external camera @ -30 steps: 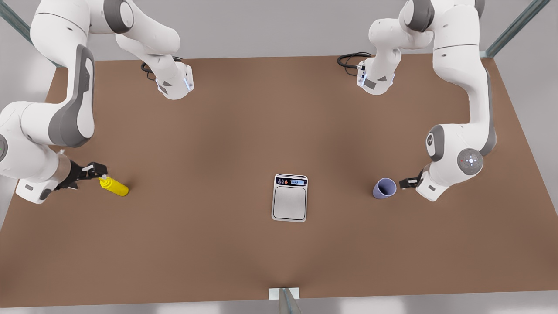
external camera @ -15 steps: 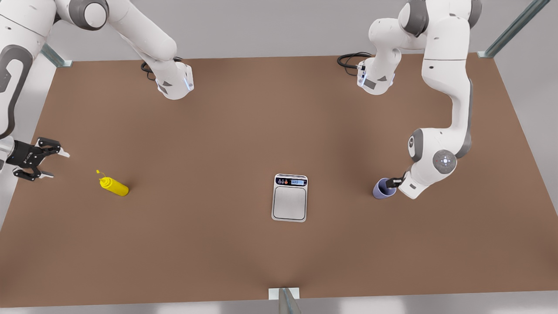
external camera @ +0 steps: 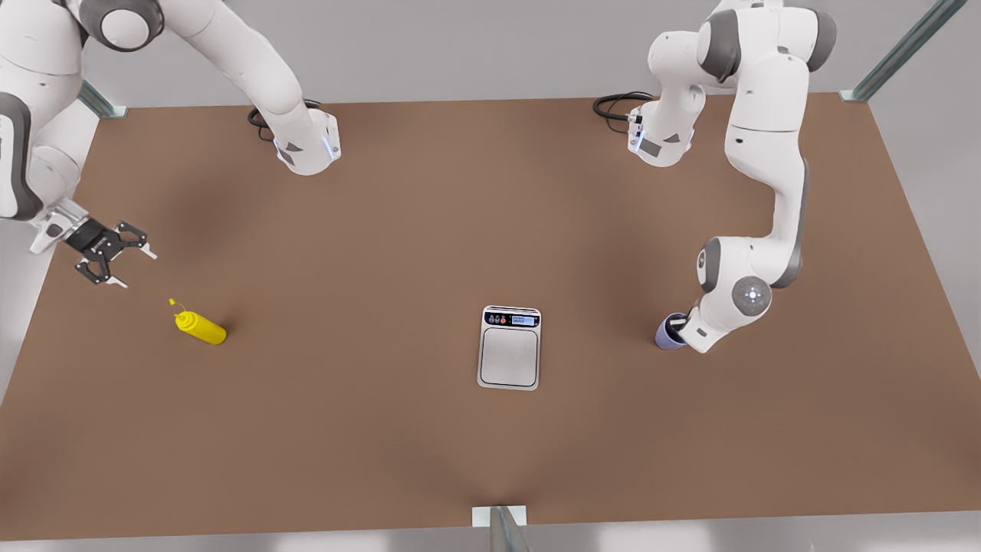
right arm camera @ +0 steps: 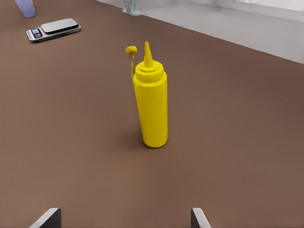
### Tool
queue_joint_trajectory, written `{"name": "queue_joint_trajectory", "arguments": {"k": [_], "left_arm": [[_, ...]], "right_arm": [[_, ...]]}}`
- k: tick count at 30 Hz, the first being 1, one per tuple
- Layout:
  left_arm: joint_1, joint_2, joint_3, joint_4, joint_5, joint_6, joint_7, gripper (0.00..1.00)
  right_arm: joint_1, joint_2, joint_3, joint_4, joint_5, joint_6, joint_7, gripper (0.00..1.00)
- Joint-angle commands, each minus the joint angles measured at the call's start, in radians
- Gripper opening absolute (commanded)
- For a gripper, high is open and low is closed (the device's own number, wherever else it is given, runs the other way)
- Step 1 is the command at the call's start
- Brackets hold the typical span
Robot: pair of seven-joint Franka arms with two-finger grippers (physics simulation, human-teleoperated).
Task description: Move cup to the weight, pick up sauce bottle, pour sauce
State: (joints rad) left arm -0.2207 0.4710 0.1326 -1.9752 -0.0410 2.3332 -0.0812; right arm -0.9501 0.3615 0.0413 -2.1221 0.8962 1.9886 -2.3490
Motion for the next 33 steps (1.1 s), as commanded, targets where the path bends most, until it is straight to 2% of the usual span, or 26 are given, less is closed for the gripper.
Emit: {"name": "queue_joint_trajectory", "arguments": {"k": [1,4,9,11,16,18,20,24,28,33], "left_arm": [[0.0,0.0,0.001,0.001,0.001,0.0,0.0,0.21],[0.0,0.001,0.001,0.001,0.001,0.002,0.0,0.21],[0.0,0.001,0.001,0.003,0.001,0.002,0.003,0.21],[0.0,-0.006,-0.001,0.01,0.0,-0.003,0.0,0.21],[-0.028,-0.049,-0.01,0.027,-0.007,-0.04,-0.08,0.21],[-0.028,-0.051,-0.053,0.044,-0.007,-0.044,-0.158,0.21],[-0.028,-0.057,-0.105,0.093,-0.007,-0.104,-0.245,0.21],[-0.072,-0.017,-0.179,0.185,-0.01,-0.107,-0.437,0.21],[-0.204,0.06,-0.179,0.311,-0.011,-0.107,-0.638,0.21],[-0.327,0.244,-0.179,0.591,-0.072,-0.204,-0.808,0.21]], "right_arm": [[0.001,0.016,0.0,0.002,0.018,0.001,-0.021,1.0],[0.011,0.111,0.003,0.042,0.087,0.002,-0.142,1.0],[0.037,0.174,0.012,0.057,0.122,0.009,-0.168,1.0],[0.039,0.234,0.014,0.113,0.132,0.01,-0.184,1.0],[0.067,0.269,0.015,0.136,0.167,0.012,-0.219,1.0],[0.068,0.269,0.029,0.134,0.167,0.01,-0.217,1.0],[0.076,0.269,0.037,0.133,0.181,0.01,-0.217,1.0],[0.093,0.326,0.04,0.192,0.194,0.001,-0.217,1.0],[0.113,0.326,0.04,0.191,0.205,0.001,-0.217,1.0],[0.132,0.33,0.04,0.186,0.207,-0.001,-0.219,1.0]]}}
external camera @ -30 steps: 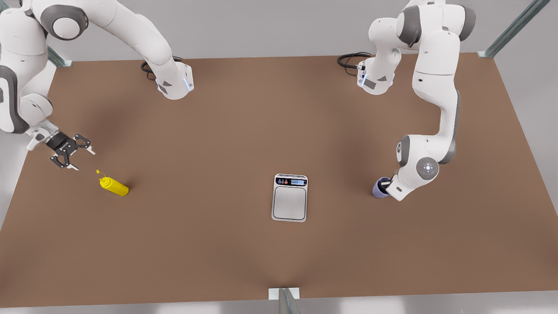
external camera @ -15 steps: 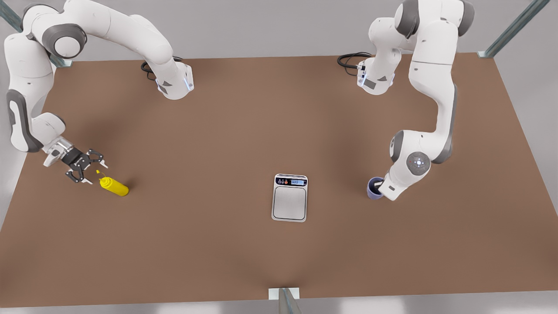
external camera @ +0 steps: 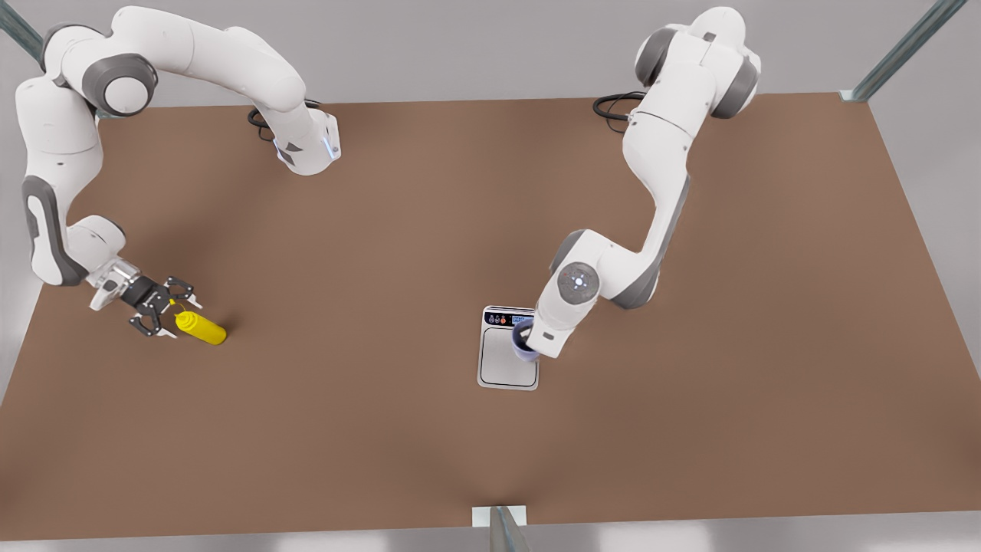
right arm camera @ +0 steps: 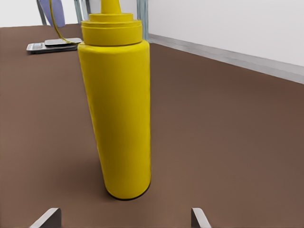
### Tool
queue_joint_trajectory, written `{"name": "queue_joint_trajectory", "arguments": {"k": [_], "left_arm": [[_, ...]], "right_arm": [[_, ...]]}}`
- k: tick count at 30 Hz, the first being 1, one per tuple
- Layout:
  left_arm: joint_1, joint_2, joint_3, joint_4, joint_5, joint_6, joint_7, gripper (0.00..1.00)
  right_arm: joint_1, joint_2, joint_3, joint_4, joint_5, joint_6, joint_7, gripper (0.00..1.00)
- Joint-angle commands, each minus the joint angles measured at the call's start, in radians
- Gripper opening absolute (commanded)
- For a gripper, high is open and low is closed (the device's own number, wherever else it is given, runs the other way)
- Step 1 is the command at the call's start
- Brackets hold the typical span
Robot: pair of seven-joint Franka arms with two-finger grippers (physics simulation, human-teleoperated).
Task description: Move cup to the weight, pick up sauce bottle, pour sauce
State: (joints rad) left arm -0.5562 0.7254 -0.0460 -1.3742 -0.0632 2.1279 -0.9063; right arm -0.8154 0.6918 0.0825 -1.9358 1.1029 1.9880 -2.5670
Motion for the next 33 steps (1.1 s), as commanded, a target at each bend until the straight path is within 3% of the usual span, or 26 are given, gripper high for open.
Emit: {"name": "queue_joint_trajectory", "arguments": {"k": [1,5,10,16,17,27,31,33], "left_arm": [[-0.004,0.005,0.0,0.003,-0.05,0.0,-0.011,0.21],[-0.036,0.089,0.0,0.099,-0.05,0.006,-0.062,0.22],[-0.036,0.109,0.0,0.099,-0.05,0.014,-0.057,0.39],[-0.036,0.143,0.0,0.153,-0.052,0.015,-0.065,0.49],[-0.036,0.14,0.0,0.153,-0.052,0.014,-0.062,0.54],[-0.031,0.086,0.003,0.182,-0.053,-0.114,-0.054,0.55],[0.01,-0.049,0.038,0.181,-0.067,-0.235,0.006,0.55],[0.085,-0.155,0.176,0.178,-0.105,-0.423,0.283,0.85]], "right_arm": [[0.007,0.0,0.0,0.0,0.0,0.0,-0.001,1.0],[0.025,0.005,0.008,0.0,0.009,0.0,0.001,1.0],[0.048,0.014,0.013,0.009,0.038,0.0,0.001,1.0],[0.071,0.015,0.014,0.011,0.044,0.0,0.001,1.0],[0.081,0.015,0.014,0.009,0.055,0.0,0.001,1.0],[0.082,0.017,0.028,0.012,0.063,-0.002,0.001,1.0],[0.084,0.018,0.04,0.012,0.064,-0.002,0.001,1.0],[0.084,0.02,0.04,0.012,0.064,0.0,0.001,1.0]]}}
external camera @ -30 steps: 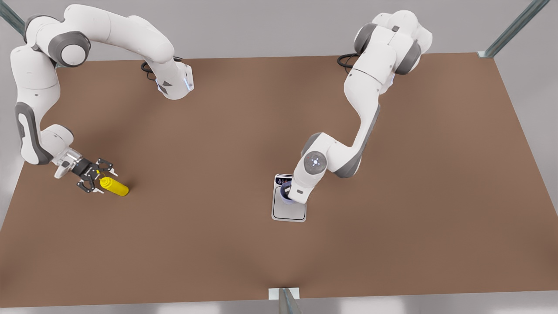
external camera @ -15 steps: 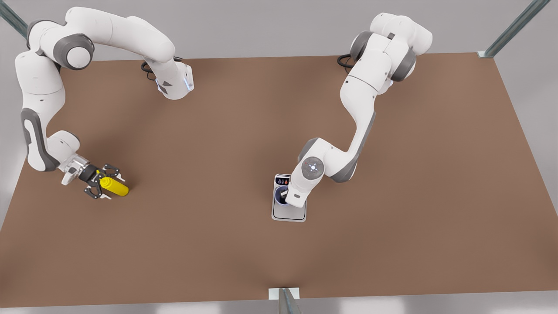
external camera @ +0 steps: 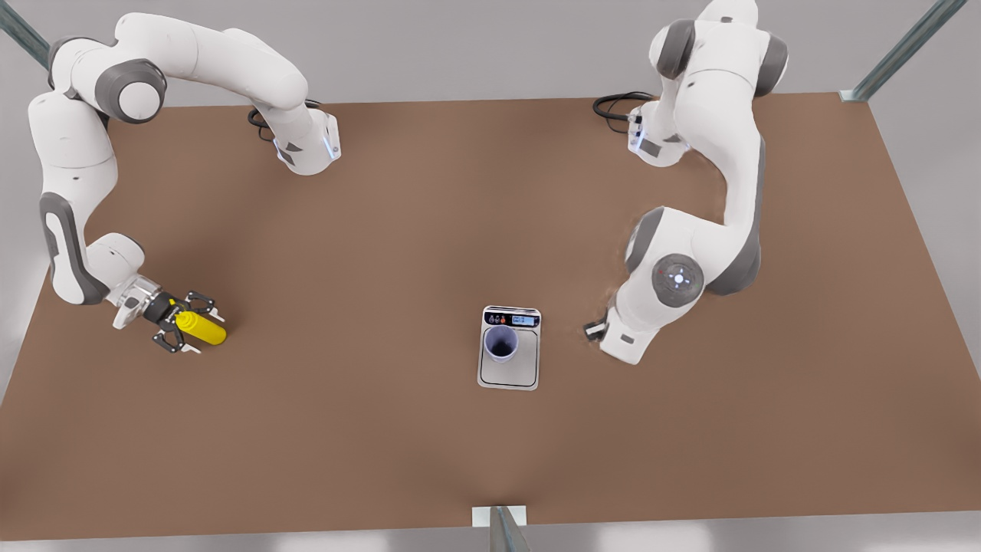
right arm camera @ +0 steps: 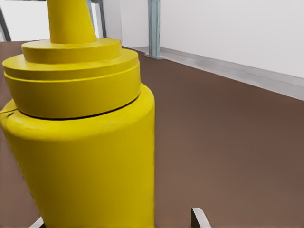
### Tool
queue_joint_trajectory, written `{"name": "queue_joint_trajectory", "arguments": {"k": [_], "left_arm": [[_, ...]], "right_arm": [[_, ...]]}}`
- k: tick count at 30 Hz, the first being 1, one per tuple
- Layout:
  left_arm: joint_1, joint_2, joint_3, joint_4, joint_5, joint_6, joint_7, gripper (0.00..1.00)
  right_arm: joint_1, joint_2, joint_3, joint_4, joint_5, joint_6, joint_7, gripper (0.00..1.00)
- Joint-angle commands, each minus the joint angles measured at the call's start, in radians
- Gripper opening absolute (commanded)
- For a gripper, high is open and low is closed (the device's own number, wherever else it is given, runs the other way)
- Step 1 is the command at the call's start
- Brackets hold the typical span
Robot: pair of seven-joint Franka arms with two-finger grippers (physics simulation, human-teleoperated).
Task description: Move cup to the weight, pick up sauce bottle, pour sauce
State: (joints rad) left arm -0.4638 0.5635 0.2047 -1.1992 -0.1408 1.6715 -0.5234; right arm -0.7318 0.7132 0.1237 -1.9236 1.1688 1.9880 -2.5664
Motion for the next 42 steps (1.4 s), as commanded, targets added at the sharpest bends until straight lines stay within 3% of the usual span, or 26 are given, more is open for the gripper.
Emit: {"name": "queue_joint_trajectory", "arguments": {"k": [1,3,5,8,9,10,11,15,17,20,23,32,36,39,42], "left_arm": [[-0.004,-0.007,0.03,-0.002,-0.034,-0.021,0.055,0.9],[0.001,-0.028,0.197,-0.01,-0.066,-0.067,0.292,1.0],[0.019,-0.027,0.268,-0.01,-0.072,-0.068,0.352,1.0],[0.192,-0.174,0.186,-0.106,-0.059,-0.121,0.444,1.0],[0.301,-0.235,0.073,-0.129,-0.019,-0.113,0.444,1.0],[0.436,-0.322,-0.152,-0.225,0.156,-0.046,0.434,1.0],[0.43,-0.39,-0.159,-0.333,0.152,0.025,0.444,1.0],[0.406,-0.392,-0.226,-0.303,0.153,-0.005,0.428,1.0],[0.399,-0.39,-0.237,-0.243,0.147,-0.059,0.413,1.0],[0.401,-0.384,-0.235,-0.209,0.155,-0.058,0.411,1.0],[0.401,-0.288,-0.235,-0.162,0.156,-0.013,0.413,1.0],[0.402,-0.267,-0.228,-0.161,0.156,-0.013,0.411,1.0],[0.402,-0.258,-0.228,-0.161,0.155,-0.012,0.413,1.0],[0.402,-0.255,-0.228,-0.161,0.153,-0.012,0.413,1.0],[0.402,-0.251,-0.228,-0.161,0.155,-0.01,0.413,1.0]], "right_arm": [[0.0,0.0,0.001,0.0,0.0,0.0,0.0,1.0],[0.0,0.002,0.007,0.0,0.009,0.002,0.0,1.0],[0.0,0.002,0.008,0.0,0.017,0.002,0.0,1.0],[0.002,0.003,0.008,0.0,0.017,0.0,0.0,1.0],[0.008,0.003,0.008,0.0,0.017,0.0,0.0,1.0],[0.009,0.003,0.008,0.0,0.017,0.0,0.0,0.92],[0.009,0.003,0.008,0.0,0.015,0.0,0.0,0.83],[0.009,0.003,0.008,0.0,0.017,0.0,0.0,0.69],[0.009,0.003,0.008,0.0,0.017,0.0,0.0,0.61],[0.009,0.003,0.008,0.0,0.017,0.0,0.002,0.58],[0.009,0.003,0.008,0.0,0.017,0.0,0.002,0.58],[0.008,-0.009,0.008,0.002,0.017,-0.031,0.032,0.57],[0.02,-0.047,0.042,0.026,0.017,-0.086,0.208,0.57],[0.181,-0.221,0.036,0.063,-0.046,0.057,0.446,0.57],[0.327,-0.281,0.036,0.121,-0.201,0.175,0.71,0.57]]}}
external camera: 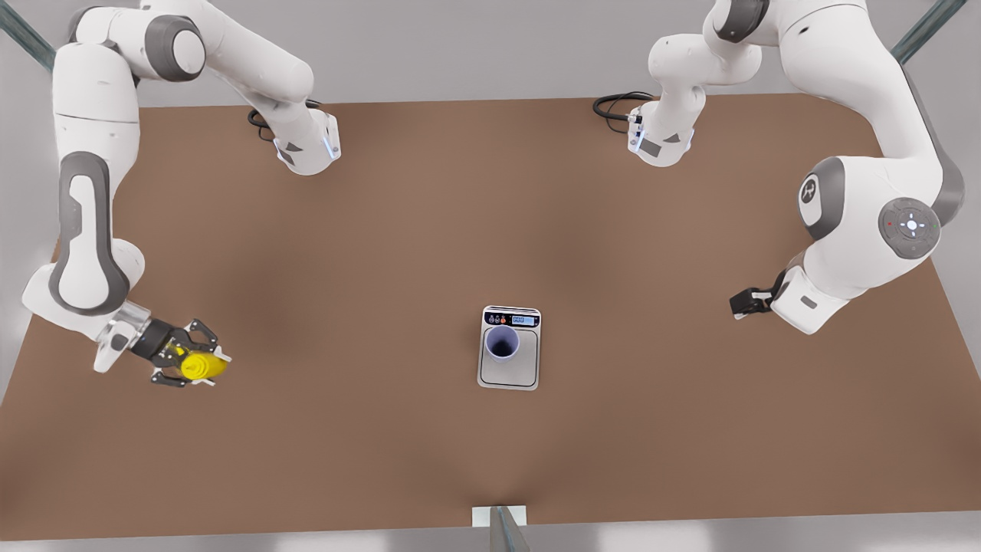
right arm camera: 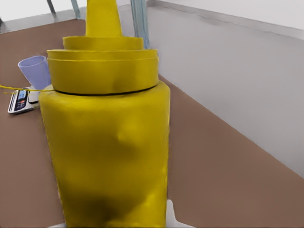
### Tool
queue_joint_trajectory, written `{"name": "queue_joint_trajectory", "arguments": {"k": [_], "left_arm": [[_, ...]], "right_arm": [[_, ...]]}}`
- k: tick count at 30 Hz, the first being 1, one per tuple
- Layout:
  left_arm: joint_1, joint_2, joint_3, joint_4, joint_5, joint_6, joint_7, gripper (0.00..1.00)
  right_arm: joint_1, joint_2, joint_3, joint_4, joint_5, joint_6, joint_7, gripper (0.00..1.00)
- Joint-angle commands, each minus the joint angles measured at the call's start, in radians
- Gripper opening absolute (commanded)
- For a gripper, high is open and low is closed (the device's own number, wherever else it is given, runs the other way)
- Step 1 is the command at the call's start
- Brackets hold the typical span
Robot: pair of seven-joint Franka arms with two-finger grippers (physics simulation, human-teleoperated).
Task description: Move cup to the weight, pick up sauce bottle, pour sauce
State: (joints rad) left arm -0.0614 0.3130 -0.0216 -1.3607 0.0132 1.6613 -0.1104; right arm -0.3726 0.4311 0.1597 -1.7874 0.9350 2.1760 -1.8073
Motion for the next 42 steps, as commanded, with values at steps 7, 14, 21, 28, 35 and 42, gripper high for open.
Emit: {"name": "queue_joint_trajectory", "arguments": {"k": [7,14,21,28,35,42], "left_arm": [[0.0,-0.002,0.0,0.0,0.004,0.028,0.0,1.0],[0.003,0.0,0.0,0.0,0.004,0.028,0.0,1.0],[0.008,0.001,0.0,0.0,0.005,0.041,0.0,1.0],[0.009,0.0,0.002,0.0,0.004,0.04,0.0,1.0],[0.009,0.003,0.002,0.0,0.004,0.043,0.0,1.0],[0.009,0.001,0.002,0.0,0.004,0.041,0.0,1.0]], "right_arm": [[0.247,-0.038,0.0,0.094,-0.427,0.157,0.436,0.56],[0.564,-0.055,0.001,0.102,-1.125,0.194,1.036,0.56],[0.824,0.115,0.001,0.367,-1.518,-0.042,1.286,0.56],[0.939,0.182,0.001,0.395,-1.694,-0.084,1.283,0.57],[0.995,0.235,0.001,0.39,-1.789,-0.139,1.272,0.57],[1.029,0.262,0.001,0.41,-1.912,-0.212,1.255,0.56]]}}
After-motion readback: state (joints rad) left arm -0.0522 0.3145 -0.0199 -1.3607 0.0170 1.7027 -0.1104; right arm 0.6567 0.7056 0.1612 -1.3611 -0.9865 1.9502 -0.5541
